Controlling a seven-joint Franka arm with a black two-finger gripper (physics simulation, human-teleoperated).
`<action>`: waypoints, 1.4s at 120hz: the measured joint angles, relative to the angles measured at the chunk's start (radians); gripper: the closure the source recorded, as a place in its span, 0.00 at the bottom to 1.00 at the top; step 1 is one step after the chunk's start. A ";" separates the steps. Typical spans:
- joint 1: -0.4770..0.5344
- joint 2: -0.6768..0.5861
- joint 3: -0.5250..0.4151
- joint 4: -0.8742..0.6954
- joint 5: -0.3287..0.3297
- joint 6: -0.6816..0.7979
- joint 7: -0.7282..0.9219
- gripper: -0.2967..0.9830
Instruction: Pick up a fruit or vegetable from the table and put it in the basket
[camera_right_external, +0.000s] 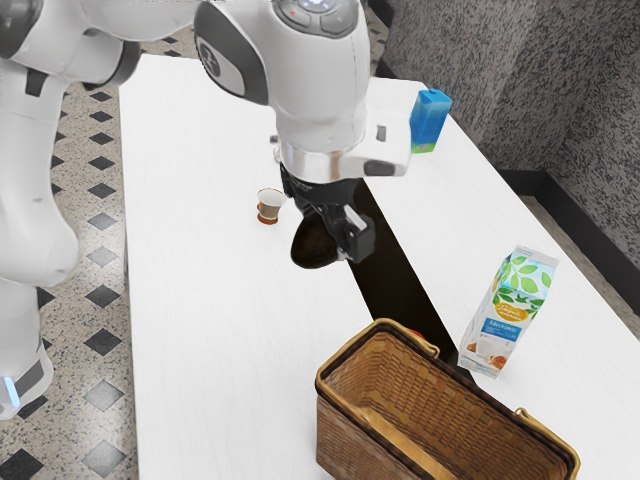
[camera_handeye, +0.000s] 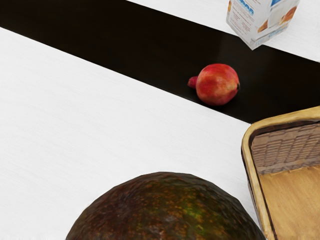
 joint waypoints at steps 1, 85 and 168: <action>-0.007 -0.002 0.001 -0.001 0.000 -0.002 -0.003 0.54; -0.193 -0.058 0.057 0.002 0.251 0.165 -0.120 0.53; -0.398 -0.307 0.259 -0.069 0.393 0.382 -0.018 0.54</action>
